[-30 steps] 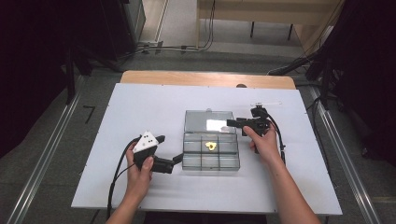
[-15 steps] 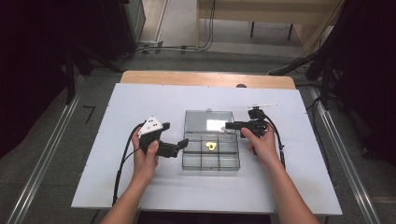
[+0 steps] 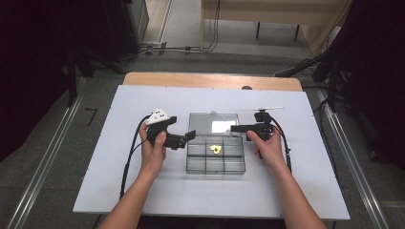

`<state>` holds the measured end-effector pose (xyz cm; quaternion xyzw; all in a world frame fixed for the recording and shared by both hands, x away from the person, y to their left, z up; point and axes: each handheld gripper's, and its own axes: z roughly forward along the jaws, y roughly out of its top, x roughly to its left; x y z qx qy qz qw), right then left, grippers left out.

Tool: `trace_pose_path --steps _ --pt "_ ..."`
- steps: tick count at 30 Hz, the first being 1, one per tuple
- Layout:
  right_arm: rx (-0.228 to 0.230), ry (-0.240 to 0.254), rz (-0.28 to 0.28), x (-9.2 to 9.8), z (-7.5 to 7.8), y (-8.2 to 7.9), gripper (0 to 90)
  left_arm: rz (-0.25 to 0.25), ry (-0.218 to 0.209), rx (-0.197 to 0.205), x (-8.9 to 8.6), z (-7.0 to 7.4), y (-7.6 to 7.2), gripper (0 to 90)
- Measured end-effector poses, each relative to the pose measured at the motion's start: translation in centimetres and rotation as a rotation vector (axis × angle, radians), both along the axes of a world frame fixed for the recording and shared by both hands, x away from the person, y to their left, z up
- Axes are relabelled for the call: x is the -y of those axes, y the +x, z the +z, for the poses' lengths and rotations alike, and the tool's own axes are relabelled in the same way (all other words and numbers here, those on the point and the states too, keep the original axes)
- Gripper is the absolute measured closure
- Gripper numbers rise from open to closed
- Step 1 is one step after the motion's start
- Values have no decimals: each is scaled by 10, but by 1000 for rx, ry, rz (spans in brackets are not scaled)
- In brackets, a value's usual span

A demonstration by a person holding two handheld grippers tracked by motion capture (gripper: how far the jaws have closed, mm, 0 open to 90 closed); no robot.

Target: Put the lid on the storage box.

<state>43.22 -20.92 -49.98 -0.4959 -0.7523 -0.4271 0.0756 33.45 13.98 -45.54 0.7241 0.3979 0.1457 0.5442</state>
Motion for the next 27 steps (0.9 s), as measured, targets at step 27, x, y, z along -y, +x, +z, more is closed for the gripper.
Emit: trace_pose_path --steps 27 --pt "16 1 0 -1 0 -4 435 4 -17 -120 11 -11 51 0"
